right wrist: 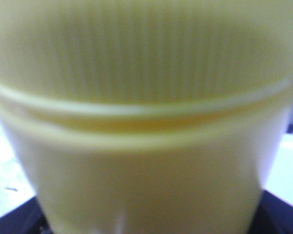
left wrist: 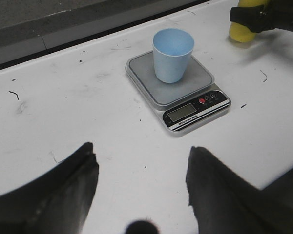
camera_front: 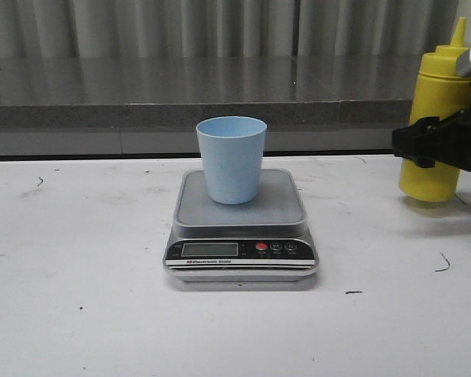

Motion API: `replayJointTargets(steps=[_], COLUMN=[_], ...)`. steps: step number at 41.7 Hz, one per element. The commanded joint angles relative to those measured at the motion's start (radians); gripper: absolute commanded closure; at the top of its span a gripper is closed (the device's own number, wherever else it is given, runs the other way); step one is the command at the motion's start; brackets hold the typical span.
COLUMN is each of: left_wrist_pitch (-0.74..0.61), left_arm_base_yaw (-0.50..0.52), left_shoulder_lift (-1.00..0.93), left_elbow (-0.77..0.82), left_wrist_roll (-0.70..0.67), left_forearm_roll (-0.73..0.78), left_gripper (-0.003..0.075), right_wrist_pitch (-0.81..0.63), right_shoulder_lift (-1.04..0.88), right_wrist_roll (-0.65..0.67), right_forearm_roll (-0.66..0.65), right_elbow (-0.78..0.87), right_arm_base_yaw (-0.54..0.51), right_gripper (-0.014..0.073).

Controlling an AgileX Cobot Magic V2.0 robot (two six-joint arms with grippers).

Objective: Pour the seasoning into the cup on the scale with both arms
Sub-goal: 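Turn the bottle upright and lower it back to its spot, then open the right gripper and lift it off the bottle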

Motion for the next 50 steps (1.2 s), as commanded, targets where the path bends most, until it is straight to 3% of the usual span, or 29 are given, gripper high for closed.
replayJointTargets(steps=[1,11,20,27,34,42,50], left_wrist_pitch=[-0.067,-0.067,-0.067,-0.067,-0.067,-0.067,-0.067], left_arm_base_yaw=[-0.005,-0.005,-0.005,-0.005,-0.005,-0.005,-0.005], left_shoulder_lift=[0.001,0.001,0.001,0.001,0.001,0.001,0.001], left_elbow=[-0.025,-0.025,-0.025,-0.025,-0.025,-0.025,-0.025], left_wrist_roll=[-0.004,-0.004,-0.004,-0.004,-0.004,-0.004,-0.004], left_forearm_roll=[-0.004,-0.004,-0.004,-0.004,-0.004,-0.004,-0.004], left_gripper=[0.0321,0.0321,0.0321,0.0321,0.0321,0.0321,0.0321], right_wrist_pitch=[-0.089,-0.012,0.046,0.097,0.331,0.589,0.763], right_shoulder_lift=[-0.036,-0.032,-0.036,-0.077,-0.178,-0.338,-0.457], right_wrist_roll=[-0.012,-0.013,-0.012,0.003,0.028,0.264,0.662], right_forearm_roll=[0.004,-0.072,-0.071,-0.072,-0.083,-0.235,-0.505], right_elbow=[-0.027,-0.027,-0.026,-0.022,-0.022,-0.022,-0.022], right_arm_base_yaw=[0.0,0.0,0.0,0.0,0.0,0.027,0.07], right_gripper=[0.0259,0.0192,-0.0017,-0.0011,-0.0011,-0.0011,-0.0011])
